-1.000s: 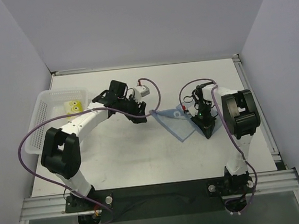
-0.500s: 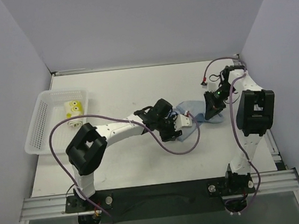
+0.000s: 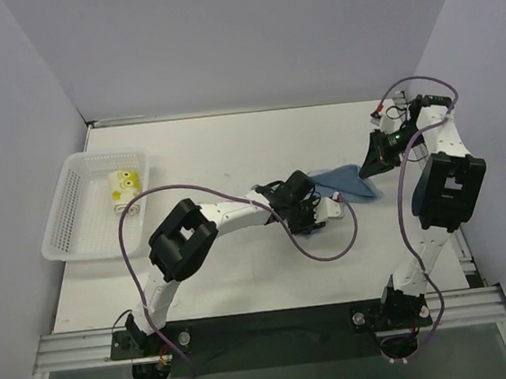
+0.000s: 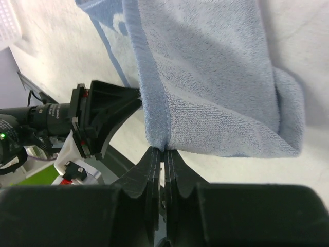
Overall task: Roll the towels
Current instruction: Flatten the towel
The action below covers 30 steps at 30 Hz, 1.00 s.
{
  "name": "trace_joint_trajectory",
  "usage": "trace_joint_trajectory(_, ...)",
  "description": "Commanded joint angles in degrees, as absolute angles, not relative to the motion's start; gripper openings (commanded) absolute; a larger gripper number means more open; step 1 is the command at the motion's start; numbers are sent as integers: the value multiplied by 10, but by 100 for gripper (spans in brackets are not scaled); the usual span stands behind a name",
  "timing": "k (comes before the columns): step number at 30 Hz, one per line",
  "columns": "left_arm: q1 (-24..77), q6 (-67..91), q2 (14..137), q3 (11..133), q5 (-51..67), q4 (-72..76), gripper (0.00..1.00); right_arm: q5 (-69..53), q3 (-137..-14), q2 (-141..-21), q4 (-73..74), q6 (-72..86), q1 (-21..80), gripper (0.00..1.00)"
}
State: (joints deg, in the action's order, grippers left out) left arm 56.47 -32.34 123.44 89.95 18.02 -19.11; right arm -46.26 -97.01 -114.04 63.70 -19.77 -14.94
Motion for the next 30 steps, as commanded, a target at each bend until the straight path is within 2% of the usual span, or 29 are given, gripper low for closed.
trace_joint_trajectory(1, 564, -344, 1245, 921, 195, -234, 36, -486, -1006, -1129, 684, -185, -165, 0)
trace_joint_trajectory(5, 563, -366, 1215, 875, 214, -276, 15, -483, -1025, -1136, 685, -182, -184, 0)
trace_joint_trajectory(8, 552, -391, 1165, 813, 237, -325, 4, -481, -1041, -1141, 683, -176, -199, 0)
trace_joint_trajectory(10, 532, -417, 1116, 774, 249, -361, 0, -478, -1045, -1143, 680, -171, -214, 0)
trace_joint_trajectory(15, 469, -490, 1029, 658, 256, -431, 0, -465, -1018, -1144, 670, -165, -226, 0)
trace_joint_trajectory(22, 398, -526, 983, 616, 248, -488, 0, -435, -905, -1118, 653, -172, -225, 0)
trace_joint_trajectory(24, 381, -514, 980, 614, 247, -489, 3, -434, -884, -1105, 653, -185, -225, 0)
trace_joint_trajectory(28, 356, -492, 961, 621, 267, -491, 32, -447, -856, -1092, 653, -188, -225, 0)
trace_joint_trajectory(30, 355, -490, 946, 620, 272, -490, 37, -447, -850, -1090, 652, -190, -223, 0)
